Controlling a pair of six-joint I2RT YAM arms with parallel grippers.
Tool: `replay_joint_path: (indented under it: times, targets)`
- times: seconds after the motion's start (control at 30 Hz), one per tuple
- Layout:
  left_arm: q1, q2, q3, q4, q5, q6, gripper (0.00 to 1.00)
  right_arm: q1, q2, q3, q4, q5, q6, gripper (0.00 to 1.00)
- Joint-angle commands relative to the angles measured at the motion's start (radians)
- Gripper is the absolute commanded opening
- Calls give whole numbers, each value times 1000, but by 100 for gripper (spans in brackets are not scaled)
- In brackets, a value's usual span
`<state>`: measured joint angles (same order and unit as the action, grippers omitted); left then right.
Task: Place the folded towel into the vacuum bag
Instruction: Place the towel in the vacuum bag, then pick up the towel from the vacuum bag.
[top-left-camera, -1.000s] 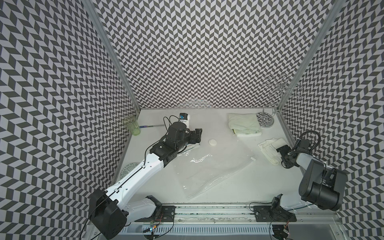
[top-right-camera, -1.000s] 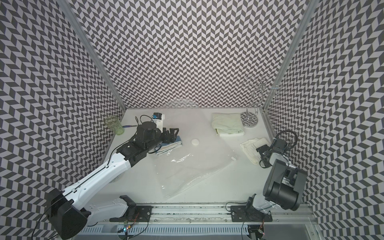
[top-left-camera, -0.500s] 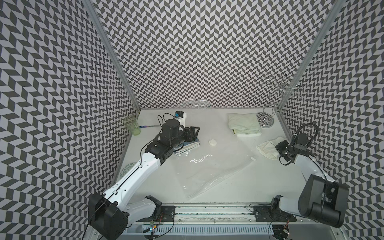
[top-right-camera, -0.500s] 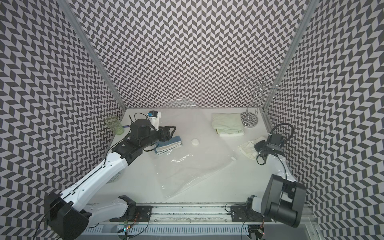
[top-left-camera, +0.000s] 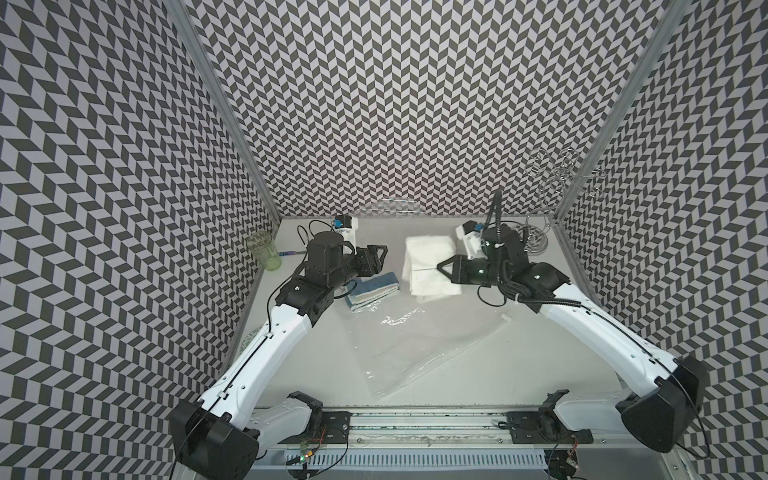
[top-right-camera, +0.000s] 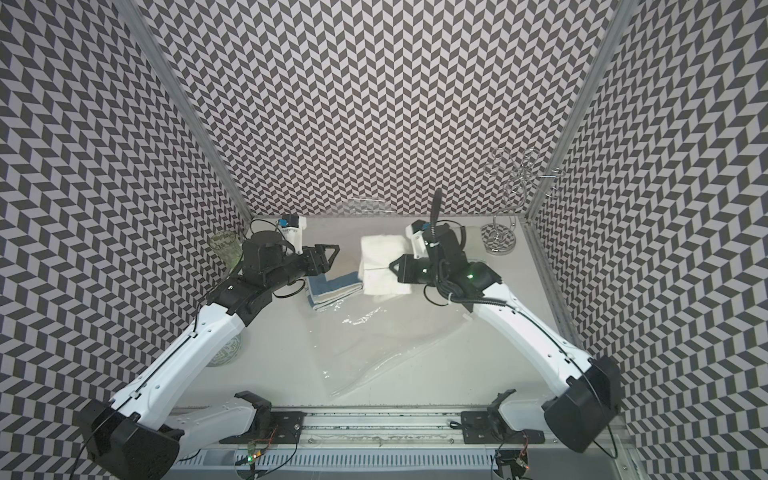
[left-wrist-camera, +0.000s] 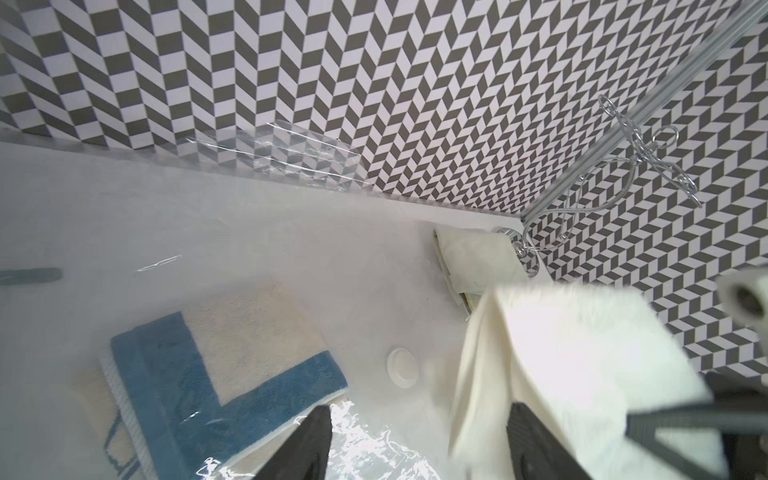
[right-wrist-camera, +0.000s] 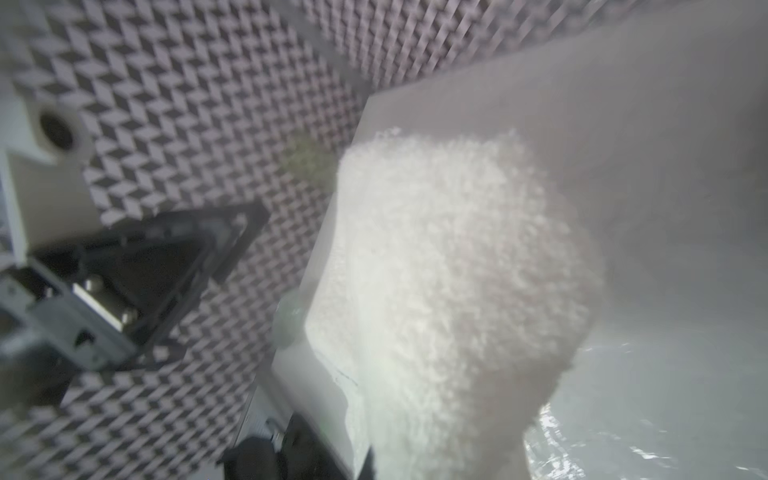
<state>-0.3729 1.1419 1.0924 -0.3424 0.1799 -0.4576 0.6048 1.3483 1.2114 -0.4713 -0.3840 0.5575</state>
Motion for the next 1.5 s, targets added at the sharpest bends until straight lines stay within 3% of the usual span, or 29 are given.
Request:
replay_joint_path:
  times: [0.0,0.13,0.23,0.3,0.4,0.5,0.67,0.87,1.03,1.2,1.33,1.47]
  targets:
    - [12,-28,14,-22,30,-7,69,-24,14,-133,100,-187,-24,4]
    - [7,-9,-55,36,106,-48,67,-74,161,-211,-13,-141,-192,10]
    - [-24,17,-107,88,153,-86,65,-94,278,-214,-130,68,-268,14]
    - [-70,41,-126,107,160,-102,64,-109,287,-230,-153,212,-272,30]
    - [-157,81,-149,145,167,-129,63,-118,270,-228,-172,287,-287,65]
    - [-231,128,-186,212,204,-175,58,-153,211,-247,-161,205,-272,72]
    - [-324,212,-231,348,273,-250,48,-357,13,-451,54,-101,-156,69]
    - [-366,409,-213,500,363,-325,24,-348,17,-521,150,-143,-120,65]
    - [-365,528,-230,526,375,-332,21,-326,46,-568,213,-144,-96,62]
    - [-364,611,-274,558,372,-334,19,-286,83,-569,235,-95,-88,51]
    - [-360,662,-322,606,386,-351,18,-242,76,-500,184,23,-102,33]
    - [-359,698,-343,656,404,-375,16,-125,90,-353,44,242,-138,20]
